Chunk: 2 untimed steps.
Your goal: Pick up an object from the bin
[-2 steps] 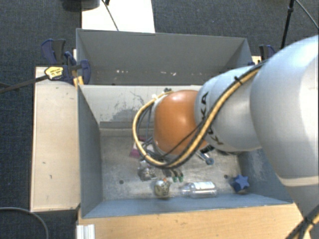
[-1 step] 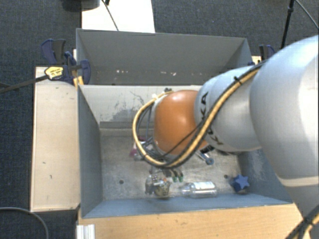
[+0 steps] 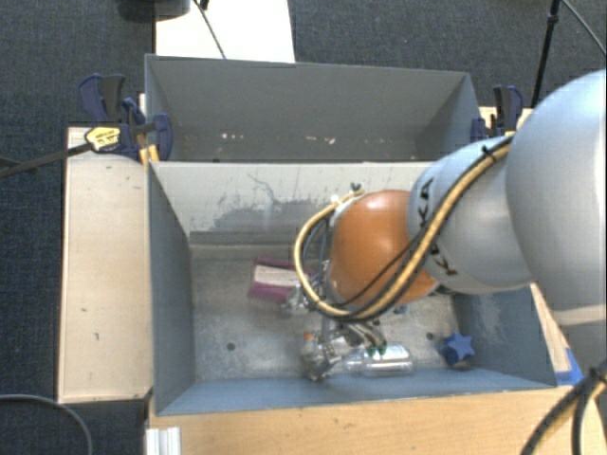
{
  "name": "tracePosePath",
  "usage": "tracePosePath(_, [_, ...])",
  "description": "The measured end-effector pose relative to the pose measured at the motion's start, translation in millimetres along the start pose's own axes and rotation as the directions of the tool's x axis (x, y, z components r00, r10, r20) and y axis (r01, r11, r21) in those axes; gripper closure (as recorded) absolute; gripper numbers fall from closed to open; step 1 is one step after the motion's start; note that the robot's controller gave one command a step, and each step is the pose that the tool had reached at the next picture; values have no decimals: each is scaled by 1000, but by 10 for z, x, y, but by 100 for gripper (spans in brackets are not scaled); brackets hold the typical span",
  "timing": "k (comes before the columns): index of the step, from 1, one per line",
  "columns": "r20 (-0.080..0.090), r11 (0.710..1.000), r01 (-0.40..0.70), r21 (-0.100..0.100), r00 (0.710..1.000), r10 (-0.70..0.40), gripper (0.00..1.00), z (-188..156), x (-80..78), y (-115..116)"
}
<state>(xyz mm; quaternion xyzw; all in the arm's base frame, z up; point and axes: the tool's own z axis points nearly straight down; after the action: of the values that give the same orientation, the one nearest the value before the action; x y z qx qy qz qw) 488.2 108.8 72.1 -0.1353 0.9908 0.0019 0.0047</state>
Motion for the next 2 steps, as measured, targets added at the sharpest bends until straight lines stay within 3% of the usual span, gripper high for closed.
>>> tracePosePath(1, [1,1000,6,6,1000,-6,0,-15,-185,-818])
tracePosePath(2, [-1,989,149,1,989,-149,0,-3,4,-59])
